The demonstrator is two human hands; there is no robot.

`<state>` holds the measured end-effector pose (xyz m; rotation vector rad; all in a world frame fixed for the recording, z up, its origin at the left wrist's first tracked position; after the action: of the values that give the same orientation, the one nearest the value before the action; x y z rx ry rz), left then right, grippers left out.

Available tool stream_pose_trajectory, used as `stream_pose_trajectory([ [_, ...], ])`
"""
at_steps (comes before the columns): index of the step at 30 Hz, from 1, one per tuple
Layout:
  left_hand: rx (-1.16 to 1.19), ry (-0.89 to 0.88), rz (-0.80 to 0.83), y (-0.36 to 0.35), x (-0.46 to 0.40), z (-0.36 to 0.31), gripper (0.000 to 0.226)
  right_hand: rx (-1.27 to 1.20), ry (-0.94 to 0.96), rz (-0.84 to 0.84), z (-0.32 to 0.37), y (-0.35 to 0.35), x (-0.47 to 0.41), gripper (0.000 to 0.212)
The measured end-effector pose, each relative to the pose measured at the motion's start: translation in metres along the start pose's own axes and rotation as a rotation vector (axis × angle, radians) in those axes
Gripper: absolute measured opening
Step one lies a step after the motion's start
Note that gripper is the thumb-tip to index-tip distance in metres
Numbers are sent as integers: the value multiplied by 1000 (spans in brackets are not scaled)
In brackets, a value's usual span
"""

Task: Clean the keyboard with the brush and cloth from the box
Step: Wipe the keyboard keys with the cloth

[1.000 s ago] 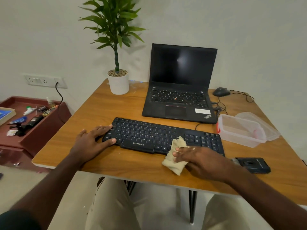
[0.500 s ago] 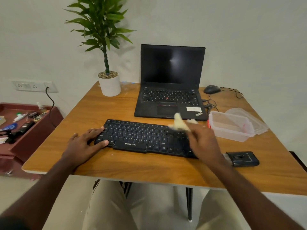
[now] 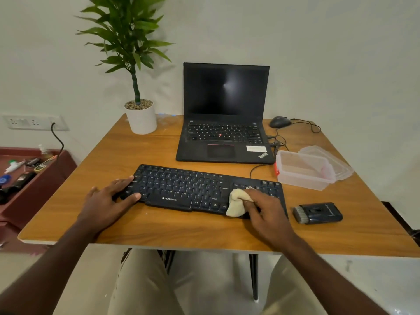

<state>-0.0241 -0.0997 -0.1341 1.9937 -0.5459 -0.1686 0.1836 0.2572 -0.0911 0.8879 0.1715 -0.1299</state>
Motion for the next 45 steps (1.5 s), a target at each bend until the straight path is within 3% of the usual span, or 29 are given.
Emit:
stream_pose_trajectory([
  [2,10,-8,-29,1,2,-6,92,95,44,-15,1,-6,0,34],
  [3,-10,-6,-41,0,4,-10,94,14,10,-26,-2,-4,-1,31],
  [7,-167,-107,-196,-2,17,-57,92,-771,-292,-211,-37,11,-13,22],
  [9,-213,-227,-184,-11,19,-97,95,-1008,-431,-366,-47,23,-18,18],
  [11,-299,-341,-104,-30,15,-138,97,-821,-432,-518,-48,50,-20,16],
  [13,-391,-409,-23,-51,7,-170,97,-414,-240,-618,-23,82,-17,15],
  [15,-474,-424,48,-69,-3,-189,96,-92,-91,-446,0,79,-20,33],
  [18,-489,-349,126,-84,-16,-196,94,368,-133,42,5,19,-15,43],
  [21,-439,-311,111,-86,-20,-194,94,667,-18,84,13,-7,0,41],
  [24,-431,-314,91,-86,-19,-195,94,667,-19,74,11,-6,5,42],
  [28,-418,-317,91,-86,-20,-195,96,191,21,248,-18,3,14,43],
  [31,-424,-317,88,-86,-20,-194,97,169,67,398,-26,9,26,44],
  [33,-429,-311,94,-85,-20,-194,98,127,46,404,-28,18,31,44],
  [37,-417,-324,85,-85,-19,-195,100,-187,-146,256,-44,44,31,25],
  [39,-428,-314,103,-86,-20,-194,100,-471,-305,26,-56,61,23,23],
  [41,-441,-304,124,-87,-21,-193,102,-607,-363,-336,-64,88,18,23],
  [43,-445,-299,134,-87,-21,-193,102,-379,-295,-583,-53,114,19,22],
  [44,-447,-297,137,-87,-21,-193,101,-239,-229,-584,-42,117,17,25],
  [45,-451,-296,137,-87,-21,-193,101,-145,-175,-483,-35,109,9,30],
])
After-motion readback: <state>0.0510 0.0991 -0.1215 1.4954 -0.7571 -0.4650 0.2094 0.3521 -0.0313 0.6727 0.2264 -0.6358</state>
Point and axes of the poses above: each hand's wrist, its own x-axis away from the middle knuckle, its own y-axis out of the back of the hand, z = x × y, the point moved 8 cm from there along -x, towards the middle knuckle, and after that the axes turned 14 degrees about z, right-handed, at the moved point
